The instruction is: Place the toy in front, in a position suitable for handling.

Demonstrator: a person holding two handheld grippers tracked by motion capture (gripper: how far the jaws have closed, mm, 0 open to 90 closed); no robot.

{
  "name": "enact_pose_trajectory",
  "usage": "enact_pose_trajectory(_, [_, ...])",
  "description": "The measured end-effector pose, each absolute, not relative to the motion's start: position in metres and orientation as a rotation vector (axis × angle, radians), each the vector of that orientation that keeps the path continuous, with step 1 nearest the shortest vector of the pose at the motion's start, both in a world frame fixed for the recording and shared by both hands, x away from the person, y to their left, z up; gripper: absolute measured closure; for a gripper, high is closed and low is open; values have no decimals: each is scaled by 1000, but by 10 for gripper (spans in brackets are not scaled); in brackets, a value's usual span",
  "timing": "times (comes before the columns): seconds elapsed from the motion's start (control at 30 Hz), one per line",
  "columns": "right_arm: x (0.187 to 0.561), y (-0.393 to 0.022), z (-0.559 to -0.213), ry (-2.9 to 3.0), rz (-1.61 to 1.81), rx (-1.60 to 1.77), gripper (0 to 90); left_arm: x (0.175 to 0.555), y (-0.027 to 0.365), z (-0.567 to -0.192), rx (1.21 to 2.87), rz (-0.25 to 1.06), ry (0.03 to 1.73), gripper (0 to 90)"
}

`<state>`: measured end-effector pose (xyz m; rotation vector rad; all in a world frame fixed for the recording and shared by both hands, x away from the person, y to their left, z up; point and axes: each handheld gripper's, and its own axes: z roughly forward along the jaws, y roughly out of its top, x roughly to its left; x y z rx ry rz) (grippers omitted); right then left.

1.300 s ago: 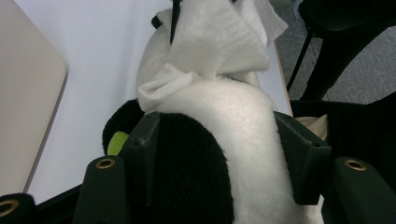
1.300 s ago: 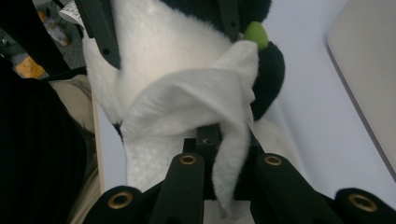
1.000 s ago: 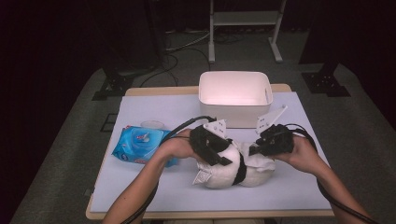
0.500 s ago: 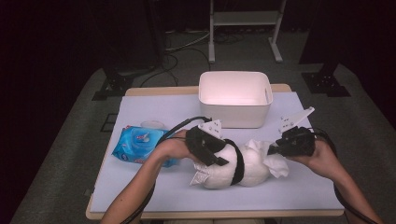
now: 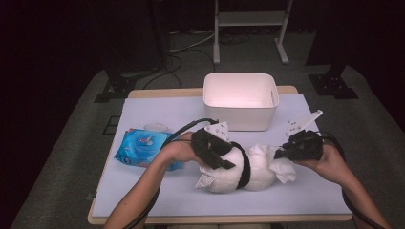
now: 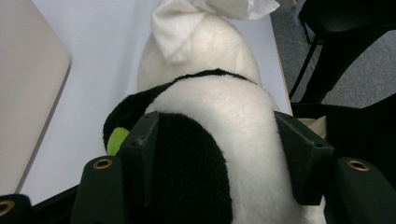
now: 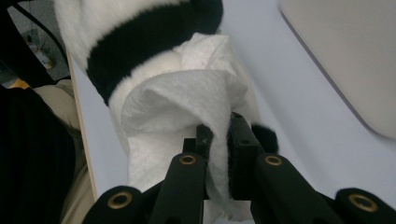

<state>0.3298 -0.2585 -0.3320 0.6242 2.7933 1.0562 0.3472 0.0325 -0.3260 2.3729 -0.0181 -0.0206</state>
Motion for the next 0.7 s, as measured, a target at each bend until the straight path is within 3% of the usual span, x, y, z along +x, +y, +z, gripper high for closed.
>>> enact_pose_trajectory(0.57, [337, -200, -326, 2887, 996, 458, 844, 347, 22, -323, 2386, -10, -31, 375])
enact_pose_trajectory(0.7, [340, -203, -330, 2889, 986, 469, 850, 348, 22, -323, 2386, 1, 17, 308])
